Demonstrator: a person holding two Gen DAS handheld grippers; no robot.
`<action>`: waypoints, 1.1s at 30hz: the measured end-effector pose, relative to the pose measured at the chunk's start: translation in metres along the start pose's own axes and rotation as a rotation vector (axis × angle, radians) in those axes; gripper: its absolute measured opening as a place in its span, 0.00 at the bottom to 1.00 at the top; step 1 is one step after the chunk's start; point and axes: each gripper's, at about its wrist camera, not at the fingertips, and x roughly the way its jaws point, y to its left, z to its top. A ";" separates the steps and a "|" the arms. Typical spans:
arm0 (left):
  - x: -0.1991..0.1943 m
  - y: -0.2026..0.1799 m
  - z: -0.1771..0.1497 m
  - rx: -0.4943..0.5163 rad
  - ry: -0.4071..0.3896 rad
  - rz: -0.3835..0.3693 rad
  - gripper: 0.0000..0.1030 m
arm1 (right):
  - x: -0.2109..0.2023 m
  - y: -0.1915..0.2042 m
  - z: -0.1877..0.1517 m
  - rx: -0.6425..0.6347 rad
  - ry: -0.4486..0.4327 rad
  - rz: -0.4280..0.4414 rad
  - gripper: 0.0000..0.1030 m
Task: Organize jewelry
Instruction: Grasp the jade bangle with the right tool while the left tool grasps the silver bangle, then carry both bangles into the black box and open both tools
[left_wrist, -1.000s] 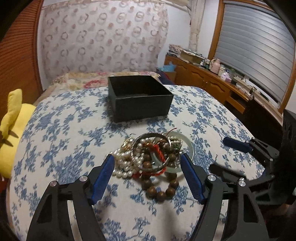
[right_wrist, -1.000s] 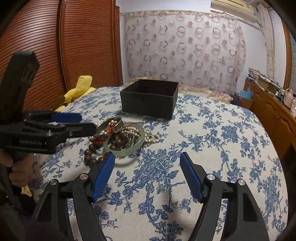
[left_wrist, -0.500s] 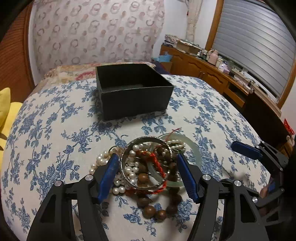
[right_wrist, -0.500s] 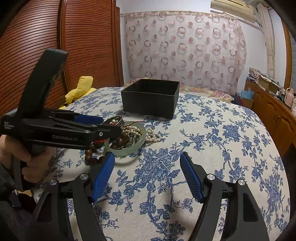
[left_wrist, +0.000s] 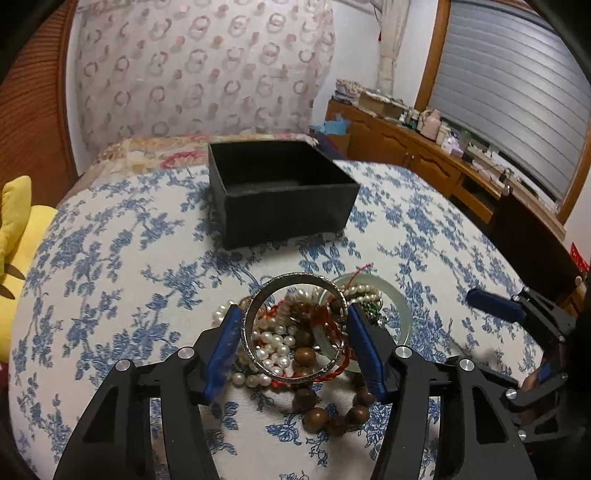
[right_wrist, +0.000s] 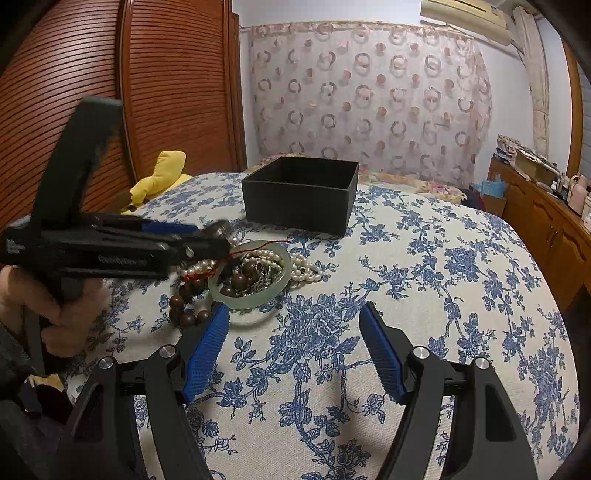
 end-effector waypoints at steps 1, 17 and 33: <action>-0.005 0.002 0.001 -0.005 -0.011 0.003 0.54 | 0.001 0.000 0.000 -0.002 0.006 0.000 0.73; -0.042 0.024 -0.001 -0.037 -0.089 0.033 0.54 | 0.038 -0.001 0.038 0.018 0.087 0.078 0.41; -0.043 0.026 -0.006 -0.041 -0.091 0.034 0.54 | 0.068 -0.018 0.037 0.168 0.200 0.201 0.17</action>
